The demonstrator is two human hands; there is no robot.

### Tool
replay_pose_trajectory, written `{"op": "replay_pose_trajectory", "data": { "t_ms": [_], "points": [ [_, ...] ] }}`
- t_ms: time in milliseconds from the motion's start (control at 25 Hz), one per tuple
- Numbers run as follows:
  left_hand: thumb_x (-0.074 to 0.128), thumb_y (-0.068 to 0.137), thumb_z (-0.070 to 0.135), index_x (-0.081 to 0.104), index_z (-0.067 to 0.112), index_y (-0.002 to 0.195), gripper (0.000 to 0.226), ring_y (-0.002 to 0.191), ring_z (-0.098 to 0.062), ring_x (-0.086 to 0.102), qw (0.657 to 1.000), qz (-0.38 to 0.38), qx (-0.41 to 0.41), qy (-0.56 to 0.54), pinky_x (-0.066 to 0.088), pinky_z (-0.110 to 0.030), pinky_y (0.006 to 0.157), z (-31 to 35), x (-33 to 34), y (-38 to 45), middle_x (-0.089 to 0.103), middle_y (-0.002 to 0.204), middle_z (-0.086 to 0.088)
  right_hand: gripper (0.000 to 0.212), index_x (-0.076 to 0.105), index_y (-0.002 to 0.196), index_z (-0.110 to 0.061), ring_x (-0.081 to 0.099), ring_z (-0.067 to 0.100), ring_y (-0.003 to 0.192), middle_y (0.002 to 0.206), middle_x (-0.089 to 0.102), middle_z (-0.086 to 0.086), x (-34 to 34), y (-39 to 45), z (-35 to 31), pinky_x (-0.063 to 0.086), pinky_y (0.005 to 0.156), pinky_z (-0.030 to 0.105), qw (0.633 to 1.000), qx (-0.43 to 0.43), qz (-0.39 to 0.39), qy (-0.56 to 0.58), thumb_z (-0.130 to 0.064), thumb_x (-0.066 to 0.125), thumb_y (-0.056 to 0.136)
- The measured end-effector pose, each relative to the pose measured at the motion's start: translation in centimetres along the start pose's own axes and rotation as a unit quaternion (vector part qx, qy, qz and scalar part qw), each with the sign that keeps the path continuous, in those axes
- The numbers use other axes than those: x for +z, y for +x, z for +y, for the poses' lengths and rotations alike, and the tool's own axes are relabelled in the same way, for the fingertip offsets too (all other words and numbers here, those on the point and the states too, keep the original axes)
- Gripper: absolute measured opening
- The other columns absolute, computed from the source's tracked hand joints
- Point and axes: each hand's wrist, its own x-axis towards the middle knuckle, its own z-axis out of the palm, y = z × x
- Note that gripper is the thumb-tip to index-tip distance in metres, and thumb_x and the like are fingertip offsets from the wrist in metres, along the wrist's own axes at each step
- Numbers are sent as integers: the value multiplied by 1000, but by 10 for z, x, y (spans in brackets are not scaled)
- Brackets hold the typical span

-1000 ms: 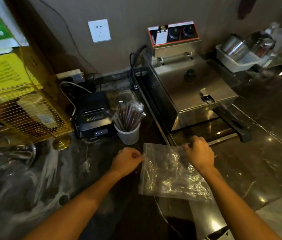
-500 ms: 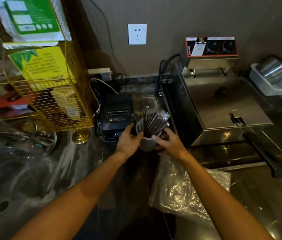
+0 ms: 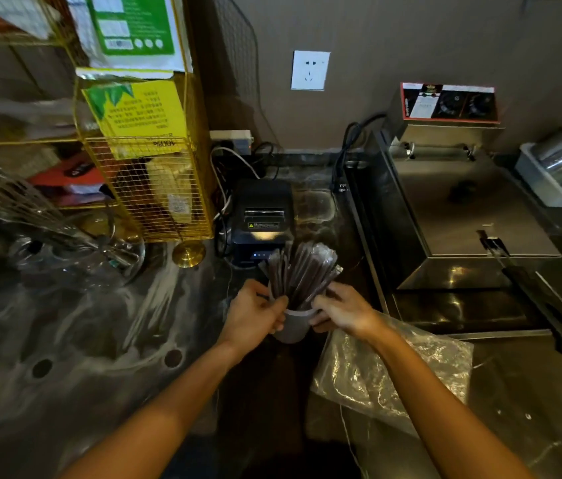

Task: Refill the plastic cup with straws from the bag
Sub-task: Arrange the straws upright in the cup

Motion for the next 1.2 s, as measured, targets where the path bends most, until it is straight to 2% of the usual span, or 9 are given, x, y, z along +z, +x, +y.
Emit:
{"op": "replay_pose_trajectory", "data": {
  "t_ms": [160,240,400,520,640,720,800,960,1200],
  "points": [
    [67,97,29,60,17,111,20,75,-12,75,996,6,23,82,63,-32,72,-14,-16,-22,75,86,-3,17,63,120,-10,73,25,92,117,70,14,14,-25,11,62,77,34,999,-20,-14,-34,-16,54,106],
    [67,96,33,65,18,110,20,70,-5,71,990,23,42,135,59,-23,66,-14,-23,-23,73,80,2,23,65,120,-9,75,26,93,115,71,12,18,-28,15,62,72,30,997,-49,0,-63,-24,53,108],
    [67,95,40,62,35,106,13,51,9,60,968,8,100,230,39,-8,47,-6,-34,-19,63,62,8,22,68,99,-18,70,30,78,92,69,12,23,-18,25,51,57,23,969,-149,105,-167,-36,56,105],
    [69,94,40,66,31,117,25,61,9,62,965,-16,132,228,46,-10,60,1,-36,-11,67,75,15,16,69,100,-24,58,16,81,90,59,4,23,-9,24,42,63,22,940,-204,160,-221,-38,61,101],
    [71,92,39,67,33,120,29,94,5,71,966,-41,170,190,61,-28,86,2,-37,1,77,103,14,14,72,104,-22,59,14,82,94,62,5,25,-6,16,45,65,22,942,-214,143,-213,-33,65,100],
    [71,92,34,68,31,118,26,99,4,72,966,-59,178,177,61,-31,91,1,-37,7,77,107,11,13,73,102,-23,65,16,84,95,67,4,26,-2,15,54,68,30,948,-212,132,-199,-33,66,100],
    [70,94,30,70,28,114,20,97,4,72,965,-79,179,175,61,-30,90,1,-36,12,77,105,8,11,74,99,-26,68,18,84,92,70,3,25,-1,12,58,72,37,951,-208,119,-193,-33,66,100],
    [69,95,29,72,28,99,5,89,4,71,957,-115,184,195,60,-26,84,10,-40,20,76,96,6,22,65,78,-27,62,14,72,80,65,1,20,0,4,49,63,31,949,-210,94,-218,-28,68,99],
    [70,95,29,72,18,87,14,68,-2,66,912,-193,215,291,49,-15,61,49,-54,36,71,76,1,11,75,99,-19,74,19,92,95,77,4,-5,-9,-34,60,86,44,946,-215,-18,-241,-24,66,100]
  ]
}}
